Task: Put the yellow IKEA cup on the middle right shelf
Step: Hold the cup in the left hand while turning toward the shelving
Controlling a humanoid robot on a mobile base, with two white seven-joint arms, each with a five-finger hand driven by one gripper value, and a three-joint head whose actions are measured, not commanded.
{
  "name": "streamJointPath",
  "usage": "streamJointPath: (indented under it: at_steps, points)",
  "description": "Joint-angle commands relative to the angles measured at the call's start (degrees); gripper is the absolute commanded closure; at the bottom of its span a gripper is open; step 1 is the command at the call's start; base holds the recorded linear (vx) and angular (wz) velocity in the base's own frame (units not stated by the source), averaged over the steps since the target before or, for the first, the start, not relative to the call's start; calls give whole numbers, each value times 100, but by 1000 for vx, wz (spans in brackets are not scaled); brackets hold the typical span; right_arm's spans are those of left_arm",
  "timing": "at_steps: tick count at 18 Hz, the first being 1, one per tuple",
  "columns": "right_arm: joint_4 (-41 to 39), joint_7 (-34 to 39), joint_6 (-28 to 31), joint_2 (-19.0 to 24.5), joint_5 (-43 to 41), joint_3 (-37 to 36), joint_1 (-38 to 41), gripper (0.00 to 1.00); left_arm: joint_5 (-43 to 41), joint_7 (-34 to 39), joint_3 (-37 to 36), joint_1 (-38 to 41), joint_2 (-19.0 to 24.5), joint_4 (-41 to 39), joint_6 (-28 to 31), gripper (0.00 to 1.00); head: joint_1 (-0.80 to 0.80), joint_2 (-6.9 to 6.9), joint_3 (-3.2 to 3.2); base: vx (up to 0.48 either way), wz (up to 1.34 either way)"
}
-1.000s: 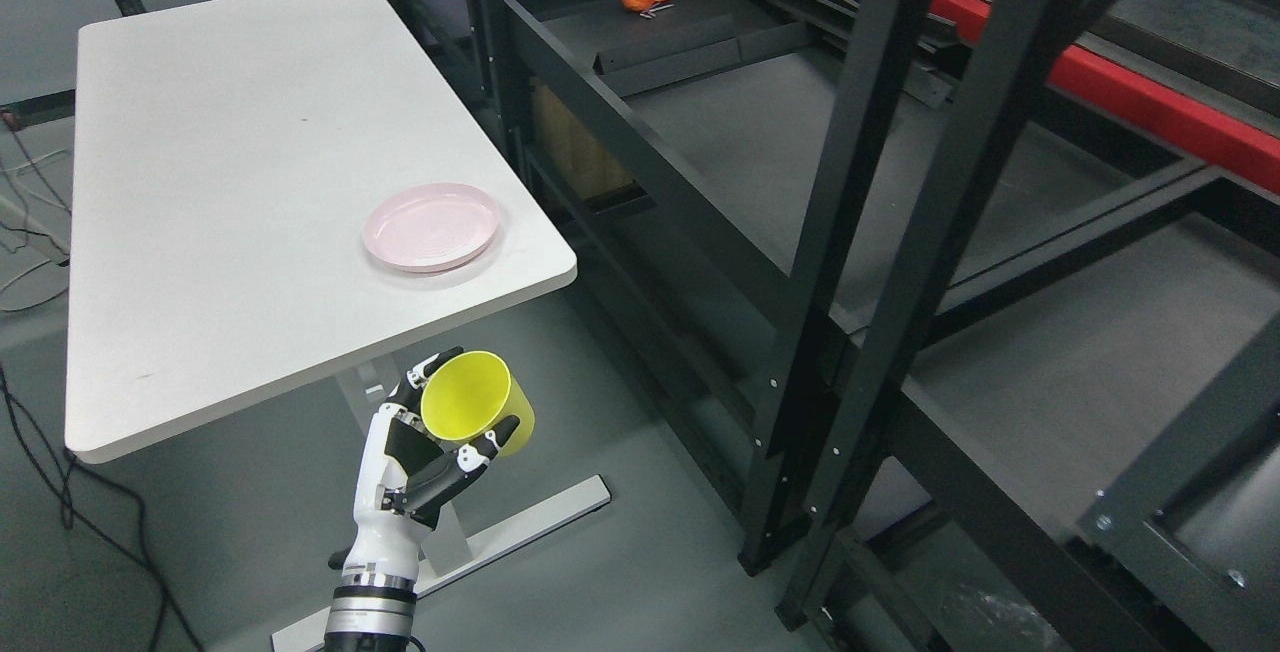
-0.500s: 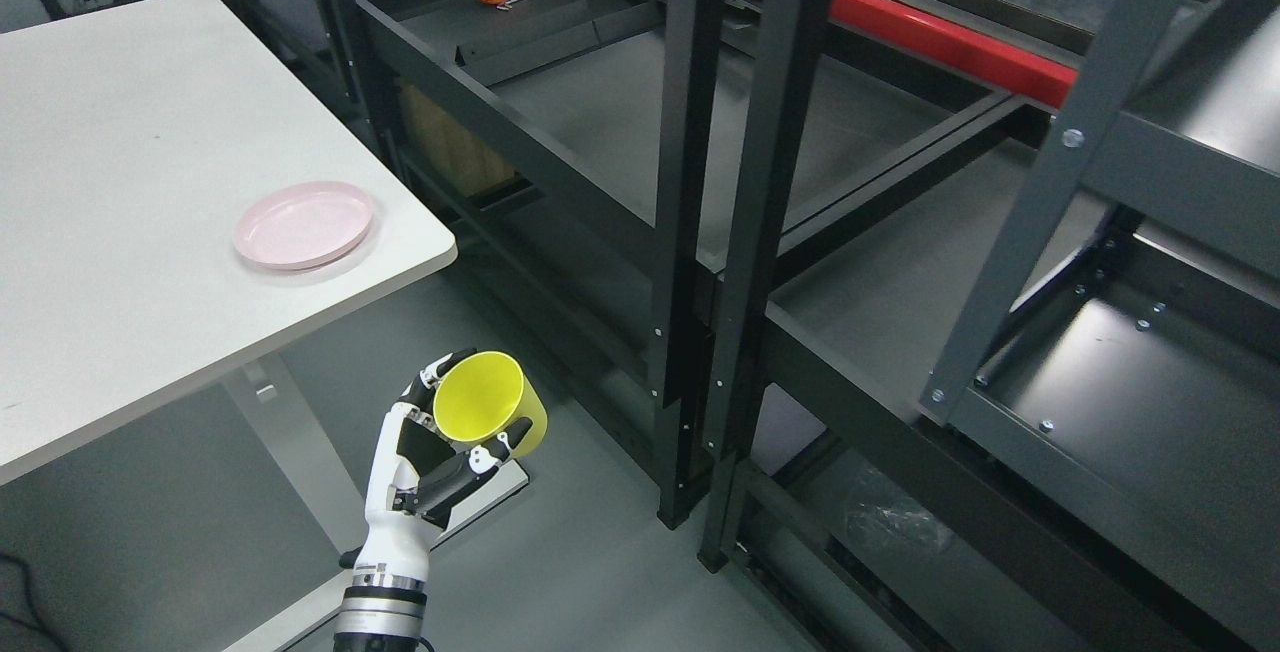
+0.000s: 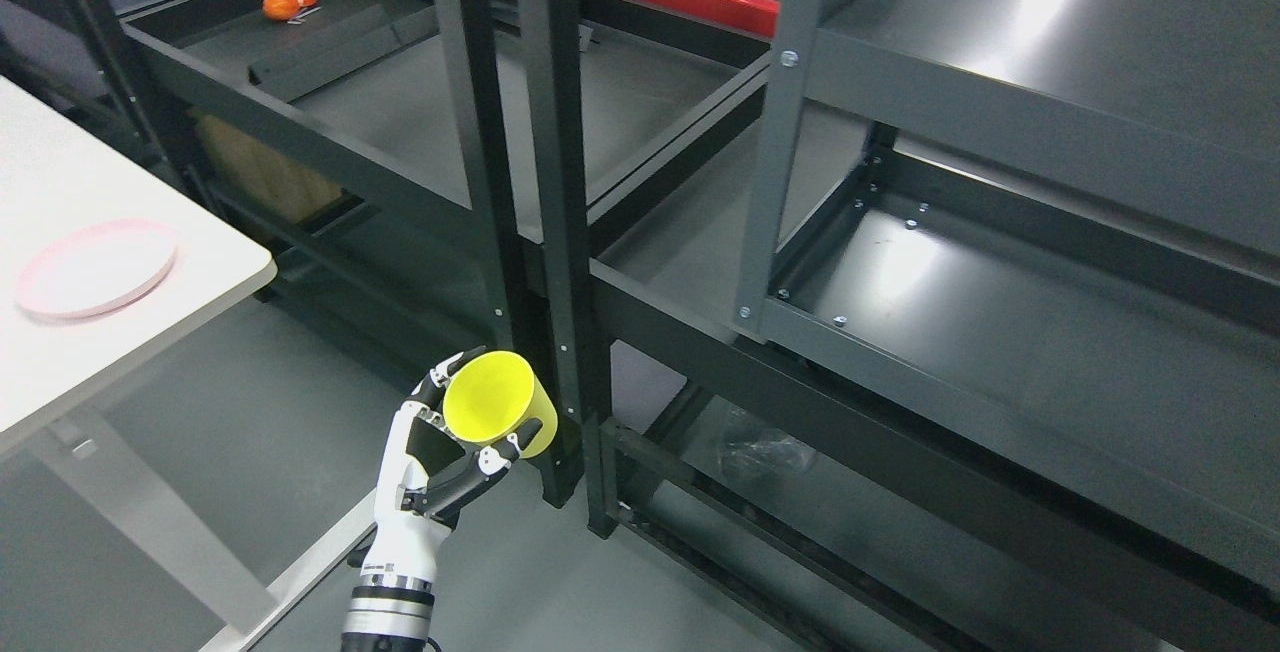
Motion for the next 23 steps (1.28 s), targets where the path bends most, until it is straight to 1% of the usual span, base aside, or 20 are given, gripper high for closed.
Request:
streamJointPath:
  at_steps: [1, 20, 23]
  points:
    - [-1, -4, 1, -100, 0, 0, 35, 1, 0, -2, -105, 96, 100, -41, 1, 99, 0, 0, 0, -84, -465]
    - [-1, -4, 1, -100, 0, 0, 35, 1, 0, -11, -210, 88, 100, -68, -69, 100, 0, -3, 0, -58, -406]
    - [-1, -4, 1, -100, 0, 0, 35, 1, 0, -11, -236, 26, 100, -85, -253, 100, 0, -3, 0, -53, -365]
